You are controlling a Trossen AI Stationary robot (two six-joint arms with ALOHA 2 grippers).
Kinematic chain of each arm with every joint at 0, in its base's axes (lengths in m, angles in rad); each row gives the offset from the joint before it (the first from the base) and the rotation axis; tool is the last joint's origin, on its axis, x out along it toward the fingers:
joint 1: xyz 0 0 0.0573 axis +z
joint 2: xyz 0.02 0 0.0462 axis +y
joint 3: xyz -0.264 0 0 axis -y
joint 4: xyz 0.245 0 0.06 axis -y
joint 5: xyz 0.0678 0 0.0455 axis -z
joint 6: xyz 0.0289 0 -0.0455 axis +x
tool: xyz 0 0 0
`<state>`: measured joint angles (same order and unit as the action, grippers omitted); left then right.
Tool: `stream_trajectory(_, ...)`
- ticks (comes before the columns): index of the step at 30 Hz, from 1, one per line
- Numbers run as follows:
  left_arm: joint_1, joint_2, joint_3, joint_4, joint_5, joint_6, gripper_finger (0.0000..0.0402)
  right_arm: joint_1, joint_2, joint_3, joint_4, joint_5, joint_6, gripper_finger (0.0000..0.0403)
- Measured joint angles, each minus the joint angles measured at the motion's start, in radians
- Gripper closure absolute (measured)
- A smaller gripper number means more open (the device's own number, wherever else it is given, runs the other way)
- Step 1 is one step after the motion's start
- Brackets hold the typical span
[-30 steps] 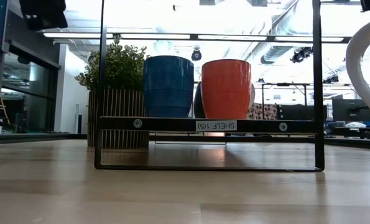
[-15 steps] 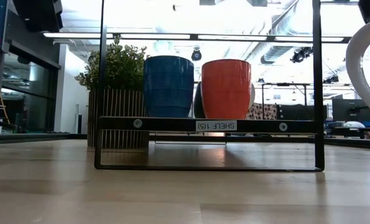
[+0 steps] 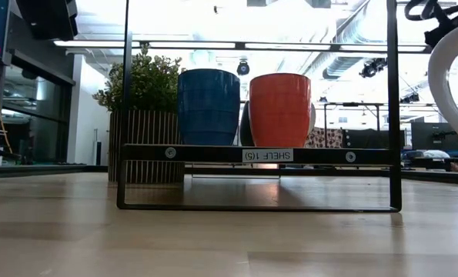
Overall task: Place coffee mugs
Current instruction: Put the patterned orange mug on the shelf
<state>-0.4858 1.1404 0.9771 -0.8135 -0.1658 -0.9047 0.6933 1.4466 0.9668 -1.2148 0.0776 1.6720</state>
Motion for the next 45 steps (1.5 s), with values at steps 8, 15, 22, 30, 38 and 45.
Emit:
stream_trajectory(8,0.0,0.0,0.0,0.0,0.0,0.001,0.0268,0.0,0.009,0.0,0.004,-0.002,0.059,0.0288)
stream_trajectory(15,0.0,0.0,0.0,0.002,-0.001,0.017,0.0268,0.0,0.009,0.0,0.005,-0.007,0.078,0.037)
stream_trajectory(22,0.0,0.0,0.0,0.003,-0.001,0.018,0.0268,0.0,0.005,0.0,0.005,0.051,0.104,0.0399)
stream_trajectory(30,0.0,0.0,0.0,0.002,-0.001,0.018,0.0268,-0.044,-0.115,0.001,-0.023,0.152,0.034,0.0401)
stream_trajectory(38,0.0,0.0,0.0,0.002,-0.001,0.018,0.0268,-0.152,-0.346,0.001,-0.013,0.256,-0.095,0.0402)
stream_trajectory(45,0.0,0.0,0.0,0.003,-0.001,0.018,0.0268,-0.339,-0.506,0.002,0.199,0.355,-0.406,0.0402)
